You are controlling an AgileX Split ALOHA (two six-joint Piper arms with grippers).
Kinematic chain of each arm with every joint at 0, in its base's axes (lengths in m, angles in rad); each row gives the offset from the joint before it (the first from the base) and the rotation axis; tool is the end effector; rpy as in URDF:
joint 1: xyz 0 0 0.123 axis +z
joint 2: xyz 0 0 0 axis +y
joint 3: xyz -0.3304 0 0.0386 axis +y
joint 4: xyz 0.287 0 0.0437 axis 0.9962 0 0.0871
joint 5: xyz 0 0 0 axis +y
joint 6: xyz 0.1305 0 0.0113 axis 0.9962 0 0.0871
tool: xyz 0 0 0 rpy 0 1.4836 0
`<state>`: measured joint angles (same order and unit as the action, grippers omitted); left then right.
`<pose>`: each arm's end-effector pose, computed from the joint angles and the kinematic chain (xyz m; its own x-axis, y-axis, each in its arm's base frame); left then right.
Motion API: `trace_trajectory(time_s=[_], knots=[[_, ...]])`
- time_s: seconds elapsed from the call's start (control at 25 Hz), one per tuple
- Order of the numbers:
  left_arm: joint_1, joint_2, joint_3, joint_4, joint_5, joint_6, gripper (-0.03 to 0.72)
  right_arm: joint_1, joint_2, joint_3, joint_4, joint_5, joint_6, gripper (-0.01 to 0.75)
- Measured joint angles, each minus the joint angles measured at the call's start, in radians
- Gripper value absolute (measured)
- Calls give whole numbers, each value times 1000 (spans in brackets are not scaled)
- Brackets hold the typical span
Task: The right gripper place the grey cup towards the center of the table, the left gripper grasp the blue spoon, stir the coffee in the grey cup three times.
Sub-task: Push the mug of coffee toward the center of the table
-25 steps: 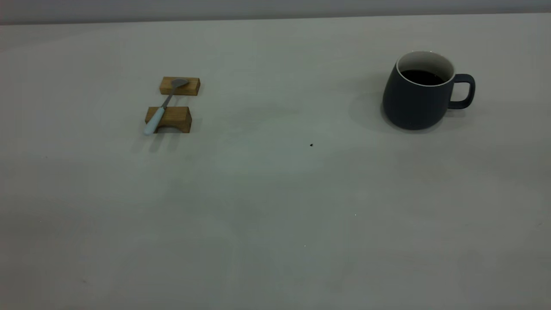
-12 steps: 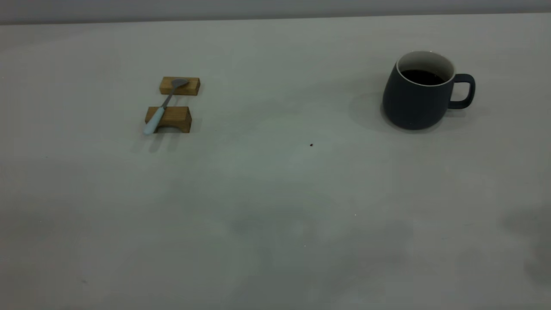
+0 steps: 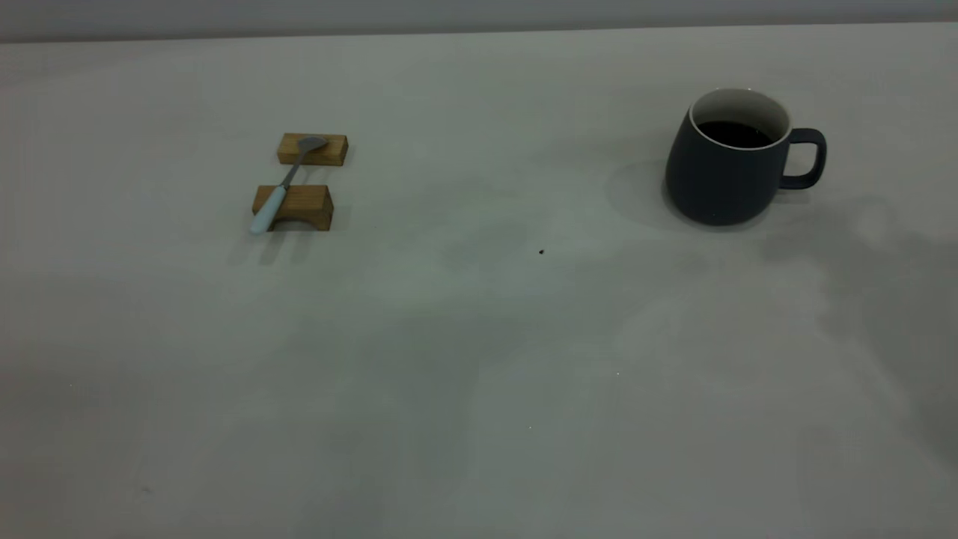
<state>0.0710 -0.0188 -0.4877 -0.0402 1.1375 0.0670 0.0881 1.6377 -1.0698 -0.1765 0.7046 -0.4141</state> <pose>0.0110 -0.0040 0.2650 -0.5172 0.0134 -0.8558 -0.0139 0.9996 0.0240 0.3757 0.0182 0.2123 -0.7618 -0.5879 -0.2720 -0.5178 0.8050 -0.2896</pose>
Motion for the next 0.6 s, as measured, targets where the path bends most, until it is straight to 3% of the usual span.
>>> trace_trajectory(time_s=[0.24,0.6], knots=[[0,0,0,0,0,0,444,43,215,-93,2,-30,-200,658],[0,0,0,0,0,-1,444,53,474,-181,-71,-91,-324,631]])
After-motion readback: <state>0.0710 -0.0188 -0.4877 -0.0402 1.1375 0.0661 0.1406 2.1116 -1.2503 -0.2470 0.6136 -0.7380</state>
